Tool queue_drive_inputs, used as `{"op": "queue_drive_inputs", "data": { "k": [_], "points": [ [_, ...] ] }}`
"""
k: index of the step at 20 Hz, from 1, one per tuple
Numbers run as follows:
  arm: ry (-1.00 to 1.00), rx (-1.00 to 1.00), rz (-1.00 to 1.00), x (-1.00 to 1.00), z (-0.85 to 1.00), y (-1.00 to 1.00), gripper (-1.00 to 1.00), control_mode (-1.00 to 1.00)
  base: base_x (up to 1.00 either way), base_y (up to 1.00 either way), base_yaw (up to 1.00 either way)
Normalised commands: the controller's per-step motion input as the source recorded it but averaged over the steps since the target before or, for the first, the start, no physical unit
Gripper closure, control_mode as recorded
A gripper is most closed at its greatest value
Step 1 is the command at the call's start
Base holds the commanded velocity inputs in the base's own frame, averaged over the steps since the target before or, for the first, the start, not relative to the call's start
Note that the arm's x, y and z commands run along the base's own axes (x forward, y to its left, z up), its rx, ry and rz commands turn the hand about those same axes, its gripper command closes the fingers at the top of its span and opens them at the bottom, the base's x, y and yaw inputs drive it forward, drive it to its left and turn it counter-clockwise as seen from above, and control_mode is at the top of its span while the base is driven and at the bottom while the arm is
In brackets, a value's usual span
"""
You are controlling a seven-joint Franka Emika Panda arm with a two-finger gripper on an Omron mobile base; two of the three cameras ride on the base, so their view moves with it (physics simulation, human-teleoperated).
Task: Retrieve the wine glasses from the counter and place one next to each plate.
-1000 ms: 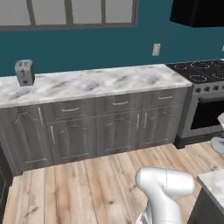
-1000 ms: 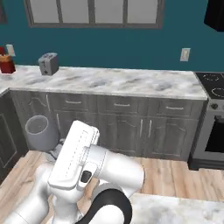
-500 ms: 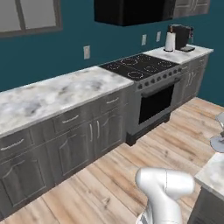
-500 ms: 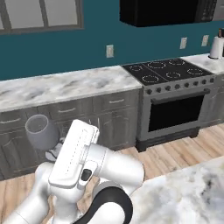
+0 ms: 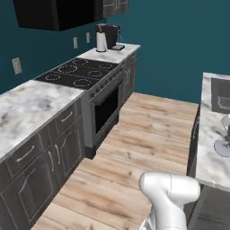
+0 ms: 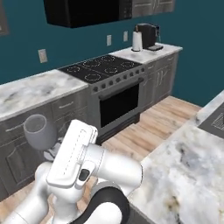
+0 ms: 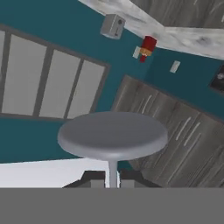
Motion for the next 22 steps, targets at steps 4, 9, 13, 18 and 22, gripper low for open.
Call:
{"op": "queue_drive_inputs", "data": {
  "k": [4,9,13,18,22],
  "points": [
    [0.00,0.00,0.00,0.00,0.00,0.00,1.00,1.00,-1.00,0.30,-0.26],
    [0.00,0.00,0.00,0.00,0.00,0.00,1.00,1.00,-0.65,-0.77,-0.38],
    [0.00,0.00,0.00,0.00,0.00,0.00,1.00,1.00,0.00,-1.00,-0.70],
    [0.00,0.00,0.00,0.00,0.00,0.00,1.00,1.00,0.00,-1.00,-0.72],
    [0.00,0.00,0.00,0.00,0.00,0.00,1.00,1.00,0.02,-1.00,-0.44]
  ]
}}
